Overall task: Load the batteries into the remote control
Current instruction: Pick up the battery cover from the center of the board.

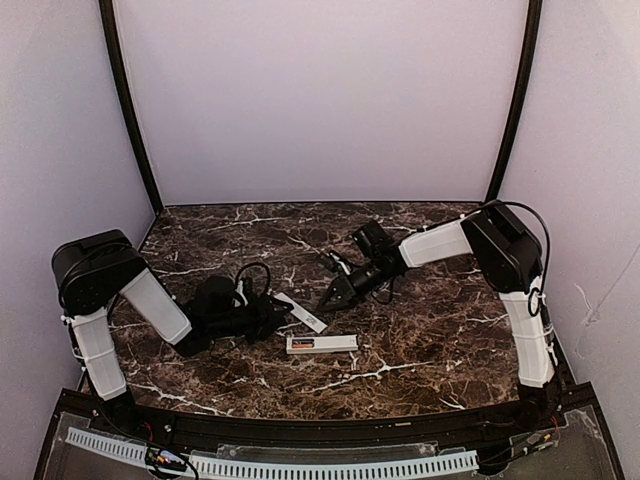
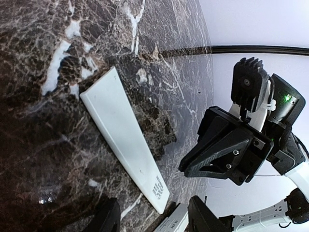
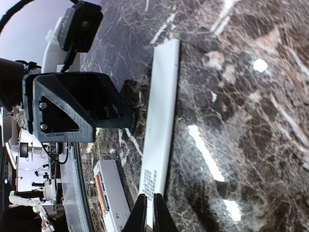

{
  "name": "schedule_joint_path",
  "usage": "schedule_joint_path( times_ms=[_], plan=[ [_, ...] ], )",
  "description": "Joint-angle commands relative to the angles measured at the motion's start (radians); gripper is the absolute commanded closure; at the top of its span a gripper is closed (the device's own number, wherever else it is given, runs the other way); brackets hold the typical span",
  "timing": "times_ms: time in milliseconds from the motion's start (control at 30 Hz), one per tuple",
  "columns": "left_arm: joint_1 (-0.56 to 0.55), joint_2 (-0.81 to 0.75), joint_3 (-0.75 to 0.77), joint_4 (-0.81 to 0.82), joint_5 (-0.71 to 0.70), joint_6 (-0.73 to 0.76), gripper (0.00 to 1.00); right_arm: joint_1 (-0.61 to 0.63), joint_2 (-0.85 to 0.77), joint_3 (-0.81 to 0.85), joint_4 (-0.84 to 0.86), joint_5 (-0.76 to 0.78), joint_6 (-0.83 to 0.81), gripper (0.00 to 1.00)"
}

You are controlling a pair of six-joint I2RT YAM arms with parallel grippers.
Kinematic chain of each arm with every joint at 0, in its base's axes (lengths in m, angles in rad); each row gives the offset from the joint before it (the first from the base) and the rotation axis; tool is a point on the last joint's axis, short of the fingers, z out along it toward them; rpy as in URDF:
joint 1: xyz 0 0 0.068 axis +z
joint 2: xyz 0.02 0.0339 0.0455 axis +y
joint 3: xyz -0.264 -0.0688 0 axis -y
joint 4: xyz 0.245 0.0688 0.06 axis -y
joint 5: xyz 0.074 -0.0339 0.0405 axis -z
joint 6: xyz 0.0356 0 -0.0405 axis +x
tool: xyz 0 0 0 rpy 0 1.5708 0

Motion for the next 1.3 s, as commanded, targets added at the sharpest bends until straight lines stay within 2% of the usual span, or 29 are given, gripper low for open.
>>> schedule_joint_path(
  times_ms=[0, 500, 1033, 1267],
  plan=[
    [-0.003, -0.017, -0.006, -0.099, -0.029, 0.009, 0.51, 0.019, 0.016, 0.071, -0.007, -0.046, 0.009, 0.95],
    [-0.013, 0.029, 0.022, -0.089, -0.035, 0.001, 0.51, 0.041, 0.151, 0.192, -0.036, -0.058, 0.028, 0.96],
    [-0.019, 0.083, 0.091, -0.123, -0.043, -0.020, 0.51, 0.037, 0.202, 0.187, -0.087, 0.001, -0.012, 0.98],
    [-0.024, 0.136, 0.116, -0.010, -0.033, -0.034, 0.52, 0.037, 0.210, 0.192, -0.101, 0.012, -0.023, 0.98]
  ],
)
